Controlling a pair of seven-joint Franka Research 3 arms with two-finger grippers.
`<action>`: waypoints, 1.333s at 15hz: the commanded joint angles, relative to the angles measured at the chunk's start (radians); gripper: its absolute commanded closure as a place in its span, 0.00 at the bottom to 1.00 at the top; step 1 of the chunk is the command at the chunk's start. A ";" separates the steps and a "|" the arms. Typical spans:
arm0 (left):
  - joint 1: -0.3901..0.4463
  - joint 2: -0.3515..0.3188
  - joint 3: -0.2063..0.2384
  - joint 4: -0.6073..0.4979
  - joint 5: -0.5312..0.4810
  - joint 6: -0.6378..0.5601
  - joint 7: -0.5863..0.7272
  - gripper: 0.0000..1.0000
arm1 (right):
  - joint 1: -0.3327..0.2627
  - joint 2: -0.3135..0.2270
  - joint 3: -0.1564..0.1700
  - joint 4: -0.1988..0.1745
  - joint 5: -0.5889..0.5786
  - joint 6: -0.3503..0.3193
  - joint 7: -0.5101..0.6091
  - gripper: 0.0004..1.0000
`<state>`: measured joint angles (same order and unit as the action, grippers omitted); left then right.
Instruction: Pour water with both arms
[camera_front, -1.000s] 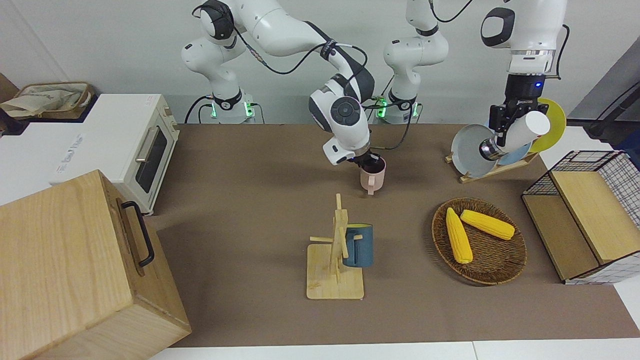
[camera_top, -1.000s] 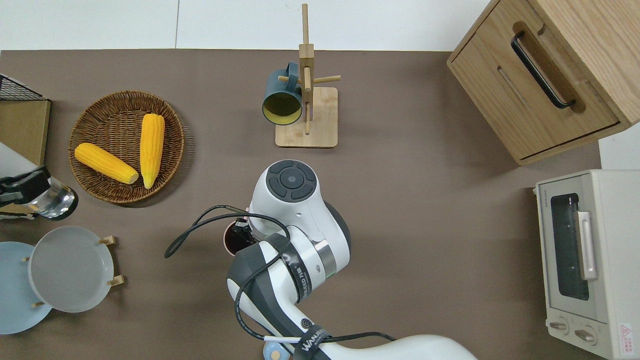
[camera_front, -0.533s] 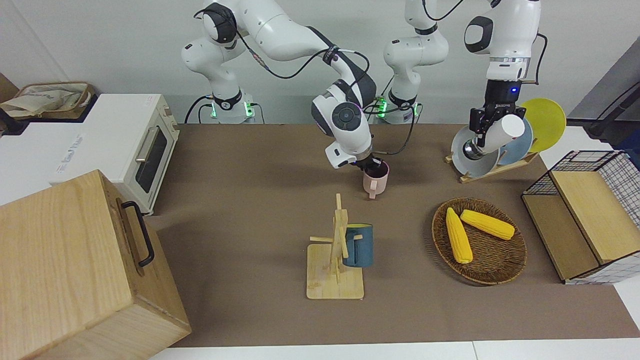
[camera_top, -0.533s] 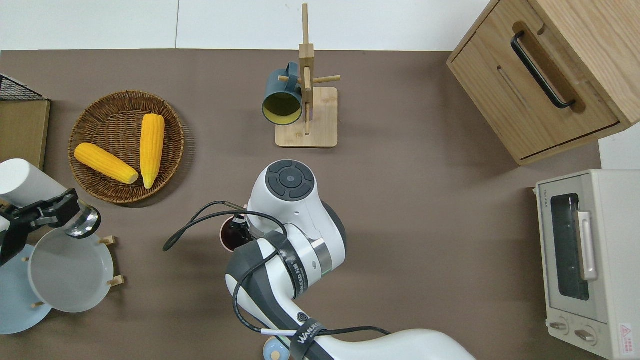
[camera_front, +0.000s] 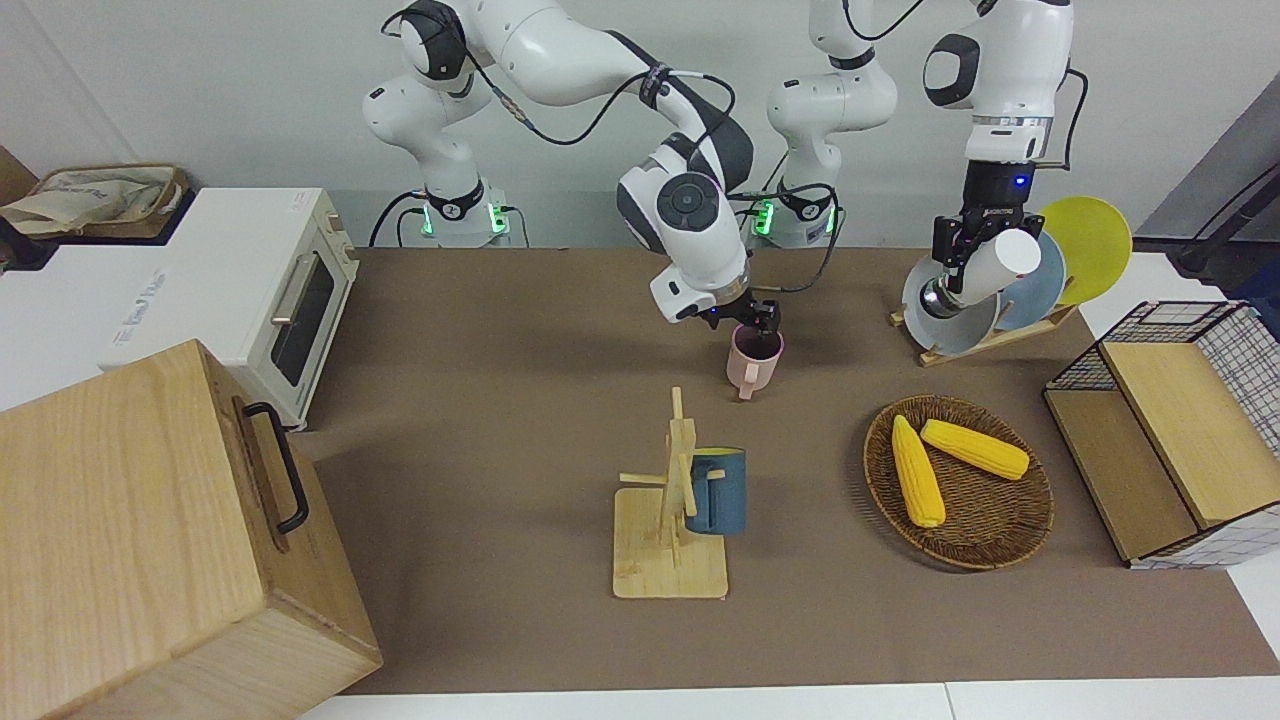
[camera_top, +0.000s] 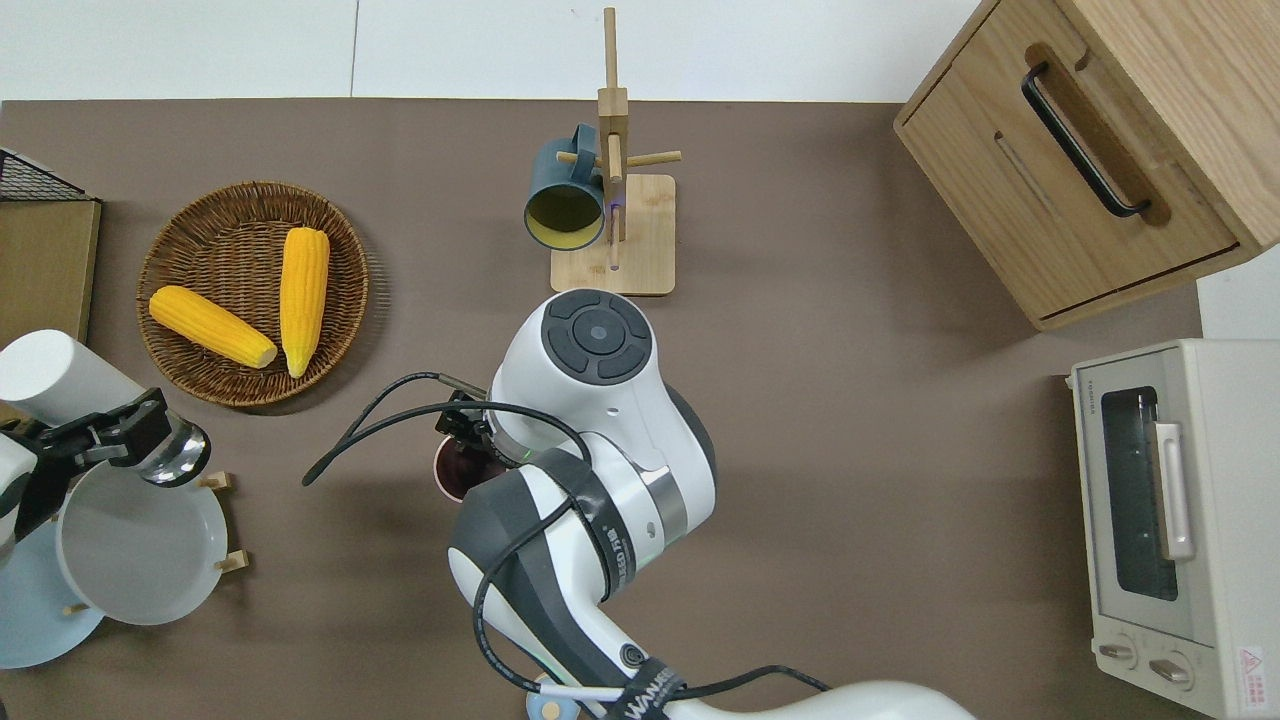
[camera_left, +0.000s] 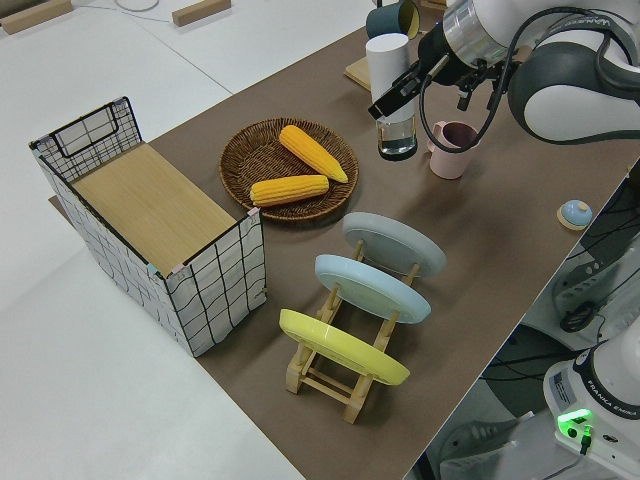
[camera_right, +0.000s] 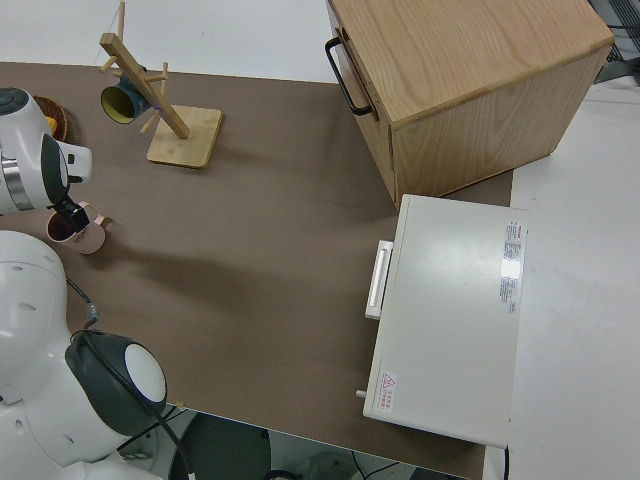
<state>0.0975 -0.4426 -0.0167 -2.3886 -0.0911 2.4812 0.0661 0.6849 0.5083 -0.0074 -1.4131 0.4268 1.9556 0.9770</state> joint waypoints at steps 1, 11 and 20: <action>-0.013 -0.077 -0.028 -0.064 0.019 0.024 -0.028 1.00 | -0.054 -0.124 -0.015 -0.017 0.006 -0.102 0.016 0.01; -0.228 -0.159 -0.042 -0.132 0.017 -0.077 -0.158 1.00 | -0.269 -0.319 -0.025 -0.017 -0.333 -0.472 -0.343 0.01; -0.355 -0.252 -0.042 -0.198 0.013 -0.134 -0.244 1.00 | -0.565 -0.418 -0.023 -0.023 -0.465 -0.517 -0.892 0.01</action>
<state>-0.1943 -0.6427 -0.0700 -2.5668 -0.0911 2.3634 -0.1232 0.1931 0.1296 -0.0538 -1.4057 0.0077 1.4467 0.2081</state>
